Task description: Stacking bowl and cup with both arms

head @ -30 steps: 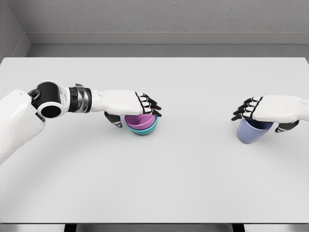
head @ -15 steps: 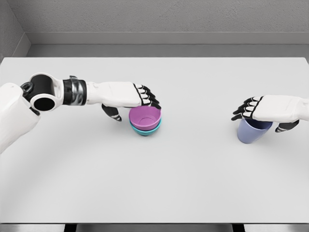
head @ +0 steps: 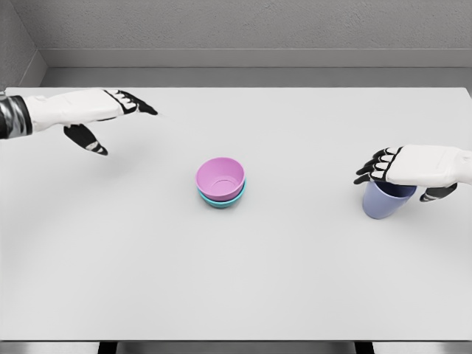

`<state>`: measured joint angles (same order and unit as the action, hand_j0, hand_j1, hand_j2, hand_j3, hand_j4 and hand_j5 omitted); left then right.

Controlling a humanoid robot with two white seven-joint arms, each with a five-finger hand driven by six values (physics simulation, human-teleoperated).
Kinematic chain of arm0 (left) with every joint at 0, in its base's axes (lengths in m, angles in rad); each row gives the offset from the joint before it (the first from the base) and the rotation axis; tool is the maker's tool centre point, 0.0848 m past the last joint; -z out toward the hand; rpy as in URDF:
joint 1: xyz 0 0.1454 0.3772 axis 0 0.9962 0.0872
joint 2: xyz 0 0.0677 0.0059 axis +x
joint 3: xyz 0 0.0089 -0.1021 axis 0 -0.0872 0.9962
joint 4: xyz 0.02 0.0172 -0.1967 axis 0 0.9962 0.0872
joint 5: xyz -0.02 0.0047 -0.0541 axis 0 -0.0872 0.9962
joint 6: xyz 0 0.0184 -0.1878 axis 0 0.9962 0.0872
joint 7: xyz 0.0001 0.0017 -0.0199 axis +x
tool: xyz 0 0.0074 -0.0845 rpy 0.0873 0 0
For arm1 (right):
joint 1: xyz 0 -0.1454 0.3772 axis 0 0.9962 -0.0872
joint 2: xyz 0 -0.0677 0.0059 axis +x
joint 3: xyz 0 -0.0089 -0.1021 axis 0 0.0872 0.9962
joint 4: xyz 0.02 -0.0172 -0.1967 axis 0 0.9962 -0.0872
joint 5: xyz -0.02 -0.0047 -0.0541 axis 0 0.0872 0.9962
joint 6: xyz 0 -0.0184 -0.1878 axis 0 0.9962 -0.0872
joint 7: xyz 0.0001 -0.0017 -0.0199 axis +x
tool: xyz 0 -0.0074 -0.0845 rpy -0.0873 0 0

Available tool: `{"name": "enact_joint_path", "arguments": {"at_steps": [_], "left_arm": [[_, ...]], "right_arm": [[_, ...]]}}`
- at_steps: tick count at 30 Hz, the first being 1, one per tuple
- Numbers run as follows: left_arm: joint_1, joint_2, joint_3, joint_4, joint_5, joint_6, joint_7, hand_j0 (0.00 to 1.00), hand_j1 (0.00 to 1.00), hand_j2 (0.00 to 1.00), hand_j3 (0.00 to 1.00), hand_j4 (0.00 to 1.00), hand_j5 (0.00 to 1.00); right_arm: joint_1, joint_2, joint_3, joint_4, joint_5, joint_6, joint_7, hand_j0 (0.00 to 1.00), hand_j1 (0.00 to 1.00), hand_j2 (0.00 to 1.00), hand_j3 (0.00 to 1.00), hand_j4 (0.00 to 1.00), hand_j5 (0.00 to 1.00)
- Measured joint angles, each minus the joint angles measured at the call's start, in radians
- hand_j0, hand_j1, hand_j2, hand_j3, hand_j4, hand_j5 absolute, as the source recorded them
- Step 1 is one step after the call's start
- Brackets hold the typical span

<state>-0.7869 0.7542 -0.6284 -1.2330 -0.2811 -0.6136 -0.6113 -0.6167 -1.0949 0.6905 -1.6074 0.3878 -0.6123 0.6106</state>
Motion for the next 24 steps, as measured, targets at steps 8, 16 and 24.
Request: {"name": "enact_joint_path", "arguments": {"at_steps": [8, 16, 24], "left_arm": [[0.0, 0.004, 0.006, 0.01, 0.002, 0.0, 0.0, 1.0, 1.0, 1.0, 1.0, 1.0, 1.0], [0.0, 0.004, 0.006, 0.01, 0.002, 0.0, 0.0, 1.0, 1.0, 1.0, 1.0, 1.0, 1.0], [0.0, 0.004, 0.006, 0.011, 0.002, 0.0, 0.0, 1.0, 1.0, 1.0, 1.0, 1.0, 1.0]], "right_arm": [[0.0, 0.0, 0.0, 0.0, -0.001, 0.001, -0.001, 0.89, 0.89, 0.89, 0.89, 0.89, 0.89], [-0.002, 0.001, -0.001, 0.001, -0.003, 0.002, -0.002, 0.83, 0.83, 0.83, 0.83, 0.83, 0.83], [-0.005, 0.001, -0.001, 0.001, -0.005, 0.002, -0.001, 0.81, 0.81, 0.81, 0.81, 0.81, 0.81]]}}
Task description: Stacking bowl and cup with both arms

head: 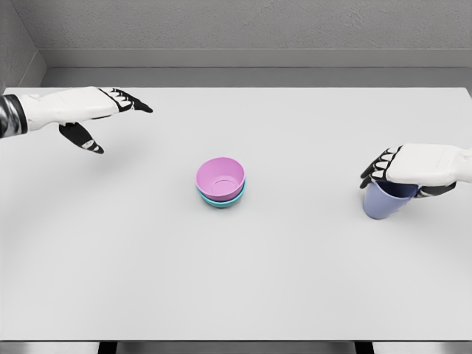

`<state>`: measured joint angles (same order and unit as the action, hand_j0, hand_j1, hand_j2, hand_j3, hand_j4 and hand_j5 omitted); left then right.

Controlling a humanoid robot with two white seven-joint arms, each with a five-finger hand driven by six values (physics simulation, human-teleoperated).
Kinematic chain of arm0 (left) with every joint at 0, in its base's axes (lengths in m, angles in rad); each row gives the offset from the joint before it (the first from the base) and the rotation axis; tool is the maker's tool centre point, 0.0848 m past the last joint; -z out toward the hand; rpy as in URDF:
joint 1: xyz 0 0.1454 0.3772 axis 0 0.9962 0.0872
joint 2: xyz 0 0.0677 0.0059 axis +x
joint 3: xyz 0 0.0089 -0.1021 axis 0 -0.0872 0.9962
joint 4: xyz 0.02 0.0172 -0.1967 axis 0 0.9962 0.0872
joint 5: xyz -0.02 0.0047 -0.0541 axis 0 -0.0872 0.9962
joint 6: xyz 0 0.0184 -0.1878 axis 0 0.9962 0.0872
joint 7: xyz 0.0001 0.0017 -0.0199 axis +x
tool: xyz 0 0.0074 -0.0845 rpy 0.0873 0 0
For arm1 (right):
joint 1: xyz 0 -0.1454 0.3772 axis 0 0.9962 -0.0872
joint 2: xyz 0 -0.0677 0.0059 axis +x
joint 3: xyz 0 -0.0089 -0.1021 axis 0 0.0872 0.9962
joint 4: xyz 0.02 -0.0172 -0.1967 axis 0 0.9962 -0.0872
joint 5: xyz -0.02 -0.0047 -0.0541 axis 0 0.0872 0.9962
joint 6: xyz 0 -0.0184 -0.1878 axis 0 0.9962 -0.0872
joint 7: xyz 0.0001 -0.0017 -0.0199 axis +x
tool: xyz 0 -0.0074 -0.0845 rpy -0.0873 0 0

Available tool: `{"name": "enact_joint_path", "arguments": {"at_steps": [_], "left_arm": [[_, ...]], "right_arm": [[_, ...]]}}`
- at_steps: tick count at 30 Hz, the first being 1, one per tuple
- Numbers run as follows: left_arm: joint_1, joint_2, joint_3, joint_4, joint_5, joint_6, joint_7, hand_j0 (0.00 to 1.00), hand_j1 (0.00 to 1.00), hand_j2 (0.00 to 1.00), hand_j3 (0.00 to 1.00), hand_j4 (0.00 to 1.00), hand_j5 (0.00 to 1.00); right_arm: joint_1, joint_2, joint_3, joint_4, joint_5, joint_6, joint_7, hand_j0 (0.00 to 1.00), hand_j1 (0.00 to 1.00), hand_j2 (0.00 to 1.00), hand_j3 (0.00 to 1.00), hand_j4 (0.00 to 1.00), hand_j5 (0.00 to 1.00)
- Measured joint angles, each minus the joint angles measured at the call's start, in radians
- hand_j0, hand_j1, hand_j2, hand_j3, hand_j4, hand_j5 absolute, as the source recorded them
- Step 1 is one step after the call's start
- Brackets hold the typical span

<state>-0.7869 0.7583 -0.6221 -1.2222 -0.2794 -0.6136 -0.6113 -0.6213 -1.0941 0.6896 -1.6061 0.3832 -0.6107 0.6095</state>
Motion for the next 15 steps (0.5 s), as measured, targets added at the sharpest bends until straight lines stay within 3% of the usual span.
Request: {"name": "enact_joint_path", "arguments": {"at_steps": [15], "left_arm": [[0.002, 0.0, 0.0, 0.001, -0.001, 0.0, 0.0, 1.0, 1.0, 1.0, 1.0, 1.0, 1.0]], "right_arm": [[-0.008, 0.004, -0.006, 0.036, -0.014, 0.0, 0.001, 0.75, 0.75, 0.75, 0.75, 0.75, 0.75]]}}
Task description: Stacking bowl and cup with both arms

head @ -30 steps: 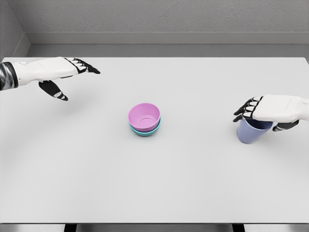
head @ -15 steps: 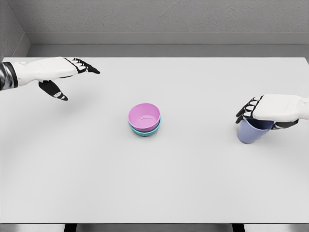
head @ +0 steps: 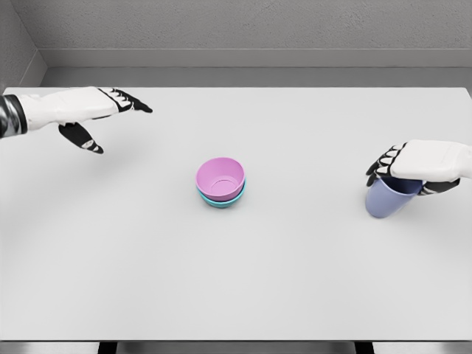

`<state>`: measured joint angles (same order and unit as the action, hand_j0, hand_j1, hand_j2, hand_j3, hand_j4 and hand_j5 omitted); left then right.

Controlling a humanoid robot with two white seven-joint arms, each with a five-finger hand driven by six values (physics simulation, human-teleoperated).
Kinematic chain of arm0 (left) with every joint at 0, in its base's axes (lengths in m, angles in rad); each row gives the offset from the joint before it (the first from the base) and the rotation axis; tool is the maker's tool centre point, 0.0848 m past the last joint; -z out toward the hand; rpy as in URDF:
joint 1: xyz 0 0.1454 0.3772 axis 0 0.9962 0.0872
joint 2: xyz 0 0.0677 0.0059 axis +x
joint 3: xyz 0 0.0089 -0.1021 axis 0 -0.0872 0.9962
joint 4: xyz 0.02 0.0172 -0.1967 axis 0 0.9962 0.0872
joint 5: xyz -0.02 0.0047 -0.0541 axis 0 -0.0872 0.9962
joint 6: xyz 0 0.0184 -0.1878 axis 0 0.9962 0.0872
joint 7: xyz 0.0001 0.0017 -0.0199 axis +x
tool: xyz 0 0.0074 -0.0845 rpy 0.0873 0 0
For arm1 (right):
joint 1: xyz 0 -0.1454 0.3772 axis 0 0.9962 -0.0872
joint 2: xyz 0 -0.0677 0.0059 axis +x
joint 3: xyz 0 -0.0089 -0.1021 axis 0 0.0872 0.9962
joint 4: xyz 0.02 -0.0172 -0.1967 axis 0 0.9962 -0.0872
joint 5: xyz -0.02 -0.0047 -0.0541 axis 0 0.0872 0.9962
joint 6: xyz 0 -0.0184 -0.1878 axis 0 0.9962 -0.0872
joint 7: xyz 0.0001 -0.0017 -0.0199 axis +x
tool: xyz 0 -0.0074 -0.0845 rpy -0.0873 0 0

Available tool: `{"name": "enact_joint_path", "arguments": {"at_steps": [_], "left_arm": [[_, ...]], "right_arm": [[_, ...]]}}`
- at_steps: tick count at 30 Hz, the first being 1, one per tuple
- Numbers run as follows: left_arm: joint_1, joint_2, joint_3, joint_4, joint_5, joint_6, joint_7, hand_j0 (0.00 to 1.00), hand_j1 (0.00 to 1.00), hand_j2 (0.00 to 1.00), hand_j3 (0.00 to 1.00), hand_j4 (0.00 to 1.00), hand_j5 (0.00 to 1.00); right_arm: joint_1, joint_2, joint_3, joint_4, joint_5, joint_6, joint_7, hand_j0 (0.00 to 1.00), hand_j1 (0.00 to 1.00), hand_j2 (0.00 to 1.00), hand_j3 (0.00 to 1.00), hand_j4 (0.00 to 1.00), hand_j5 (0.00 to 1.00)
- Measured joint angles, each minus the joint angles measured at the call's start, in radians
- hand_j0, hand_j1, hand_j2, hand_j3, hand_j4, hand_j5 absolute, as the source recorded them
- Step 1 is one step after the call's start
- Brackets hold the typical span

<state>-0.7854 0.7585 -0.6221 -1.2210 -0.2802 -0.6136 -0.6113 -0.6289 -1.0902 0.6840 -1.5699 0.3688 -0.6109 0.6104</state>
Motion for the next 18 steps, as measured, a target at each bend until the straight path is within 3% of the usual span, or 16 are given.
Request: {"name": "enact_joint_path", "arguments": {"at_steps": [18], "left_arm": [[0.0, -0.002, 0.0, 0.0, 0.001, 0.0, 0.0, 1.0, 1.0, 1.0, 1.0, 1.0, 1.0]], "right_arm": [[-0.021, 0.001, -0.004, 0.025, -0.022, -0.003, 0.001, 0.69, 0.69, 0.69, 0.69, 0.69, 0.69]]}}
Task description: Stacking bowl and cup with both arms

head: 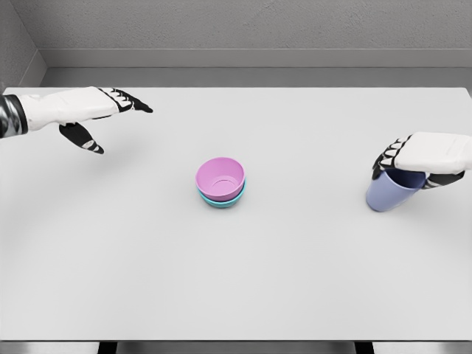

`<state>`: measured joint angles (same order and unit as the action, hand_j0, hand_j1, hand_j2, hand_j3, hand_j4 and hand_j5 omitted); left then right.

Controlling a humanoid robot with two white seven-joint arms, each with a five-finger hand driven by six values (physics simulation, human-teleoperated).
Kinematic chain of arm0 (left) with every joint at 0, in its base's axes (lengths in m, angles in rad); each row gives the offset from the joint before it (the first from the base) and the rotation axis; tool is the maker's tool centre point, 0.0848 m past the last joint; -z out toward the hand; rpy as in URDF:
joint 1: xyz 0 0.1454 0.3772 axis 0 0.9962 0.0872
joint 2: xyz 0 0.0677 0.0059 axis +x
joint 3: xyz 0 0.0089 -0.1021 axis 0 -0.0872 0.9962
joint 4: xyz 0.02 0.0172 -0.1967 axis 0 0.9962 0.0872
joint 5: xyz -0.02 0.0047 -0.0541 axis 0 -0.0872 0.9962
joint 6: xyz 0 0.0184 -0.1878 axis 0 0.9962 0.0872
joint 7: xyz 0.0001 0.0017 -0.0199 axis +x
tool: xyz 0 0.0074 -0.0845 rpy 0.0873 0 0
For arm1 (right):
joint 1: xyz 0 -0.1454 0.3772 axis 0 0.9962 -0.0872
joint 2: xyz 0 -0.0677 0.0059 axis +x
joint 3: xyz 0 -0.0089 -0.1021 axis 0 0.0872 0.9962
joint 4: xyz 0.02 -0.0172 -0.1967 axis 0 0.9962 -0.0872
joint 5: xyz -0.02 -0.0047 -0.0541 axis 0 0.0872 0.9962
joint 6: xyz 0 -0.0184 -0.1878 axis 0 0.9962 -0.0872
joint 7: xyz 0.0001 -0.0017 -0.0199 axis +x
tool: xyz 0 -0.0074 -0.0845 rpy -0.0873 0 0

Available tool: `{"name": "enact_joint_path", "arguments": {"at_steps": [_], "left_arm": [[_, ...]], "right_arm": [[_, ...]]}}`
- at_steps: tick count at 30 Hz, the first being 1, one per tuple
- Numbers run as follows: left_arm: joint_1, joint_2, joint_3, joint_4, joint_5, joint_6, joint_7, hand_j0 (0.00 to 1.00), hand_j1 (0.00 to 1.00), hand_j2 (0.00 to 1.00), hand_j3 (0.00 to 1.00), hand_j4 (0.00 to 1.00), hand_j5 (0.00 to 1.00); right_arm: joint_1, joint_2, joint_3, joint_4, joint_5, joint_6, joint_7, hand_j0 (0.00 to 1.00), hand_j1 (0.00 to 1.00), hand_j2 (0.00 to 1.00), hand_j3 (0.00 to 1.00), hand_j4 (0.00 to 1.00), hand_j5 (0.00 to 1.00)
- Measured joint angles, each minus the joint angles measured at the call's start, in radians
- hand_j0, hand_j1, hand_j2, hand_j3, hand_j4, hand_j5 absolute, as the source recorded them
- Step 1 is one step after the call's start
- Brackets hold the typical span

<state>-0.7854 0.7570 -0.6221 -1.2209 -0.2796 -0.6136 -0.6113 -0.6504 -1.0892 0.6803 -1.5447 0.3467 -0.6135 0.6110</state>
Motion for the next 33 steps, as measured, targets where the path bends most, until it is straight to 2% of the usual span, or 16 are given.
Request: {"name": "enact_joint_path", "arguments": {"at_steps": [33], "left_arm": [[0.0, 0.0, 0.0, 0.0, 0.001, 0.0, 0.0, 1.0, 1.0, 1.0, 1.0, 1.0, 1.0]], "right_arm": [[-0.046, 0.006, 0.0, 0.053, -0.094, 0.0, -0.001, 0.67, 0.67, 0.67, 0.67, 0.67, 0.67]]}}
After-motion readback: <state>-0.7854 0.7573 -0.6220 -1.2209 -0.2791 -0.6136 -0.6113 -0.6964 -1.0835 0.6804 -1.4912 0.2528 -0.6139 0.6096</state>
